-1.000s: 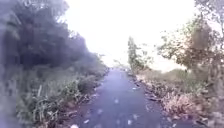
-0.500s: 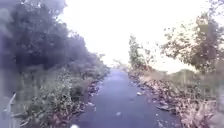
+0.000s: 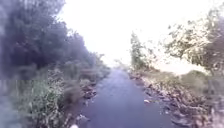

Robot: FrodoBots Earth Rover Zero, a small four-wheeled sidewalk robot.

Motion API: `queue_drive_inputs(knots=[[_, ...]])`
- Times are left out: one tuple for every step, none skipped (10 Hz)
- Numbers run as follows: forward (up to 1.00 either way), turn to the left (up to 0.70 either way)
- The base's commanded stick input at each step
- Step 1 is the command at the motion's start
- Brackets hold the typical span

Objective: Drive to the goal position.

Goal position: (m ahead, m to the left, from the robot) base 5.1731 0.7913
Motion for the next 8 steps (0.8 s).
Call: queue_drive_inputs(knots=[[0.85,0.00],[0.85,0.00],[0.85,0.00],[0.85,0.00],[0.85,0.00],[0.85,0.00],[0.85,0.00],[0.85,0.00]])
